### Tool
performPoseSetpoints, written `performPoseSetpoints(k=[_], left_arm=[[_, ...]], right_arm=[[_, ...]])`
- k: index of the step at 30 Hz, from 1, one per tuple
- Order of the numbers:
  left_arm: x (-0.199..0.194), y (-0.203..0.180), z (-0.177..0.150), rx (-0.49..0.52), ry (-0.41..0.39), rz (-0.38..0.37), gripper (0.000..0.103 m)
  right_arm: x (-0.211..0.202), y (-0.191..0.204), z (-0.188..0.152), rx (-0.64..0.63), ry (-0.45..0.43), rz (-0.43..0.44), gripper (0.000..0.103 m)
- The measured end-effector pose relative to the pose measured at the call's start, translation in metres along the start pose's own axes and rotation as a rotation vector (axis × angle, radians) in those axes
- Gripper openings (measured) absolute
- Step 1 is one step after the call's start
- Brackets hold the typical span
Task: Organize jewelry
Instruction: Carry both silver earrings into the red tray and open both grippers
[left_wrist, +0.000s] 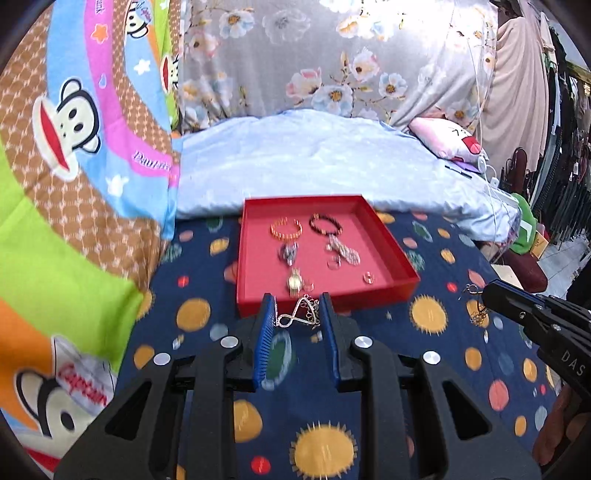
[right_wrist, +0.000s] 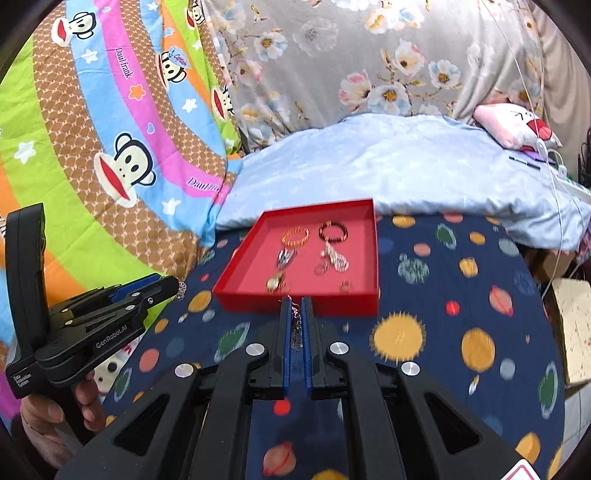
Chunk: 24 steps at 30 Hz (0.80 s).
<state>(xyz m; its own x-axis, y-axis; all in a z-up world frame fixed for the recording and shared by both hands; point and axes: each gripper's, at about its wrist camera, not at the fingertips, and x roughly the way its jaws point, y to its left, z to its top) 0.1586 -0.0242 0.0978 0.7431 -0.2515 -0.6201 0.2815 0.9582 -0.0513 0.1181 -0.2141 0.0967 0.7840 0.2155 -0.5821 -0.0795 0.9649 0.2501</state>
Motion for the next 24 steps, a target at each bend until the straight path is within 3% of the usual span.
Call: performPoseSetpoints(k=[13, 24], left_arm=[[0.048, -0.001, 0.052, 0.028, -0.028, 0.029, 0.024], [0.092, 0.008, 0.079, 0.008, -0.012, 0.030, 0.024]], right_arm=[[0.048, -0.008, 0.057, -0.031, -0.030, 0.008, 0.005], [0.102, -0.013, 0.080, -0.037, 0.011, 0.030, 0.005]])
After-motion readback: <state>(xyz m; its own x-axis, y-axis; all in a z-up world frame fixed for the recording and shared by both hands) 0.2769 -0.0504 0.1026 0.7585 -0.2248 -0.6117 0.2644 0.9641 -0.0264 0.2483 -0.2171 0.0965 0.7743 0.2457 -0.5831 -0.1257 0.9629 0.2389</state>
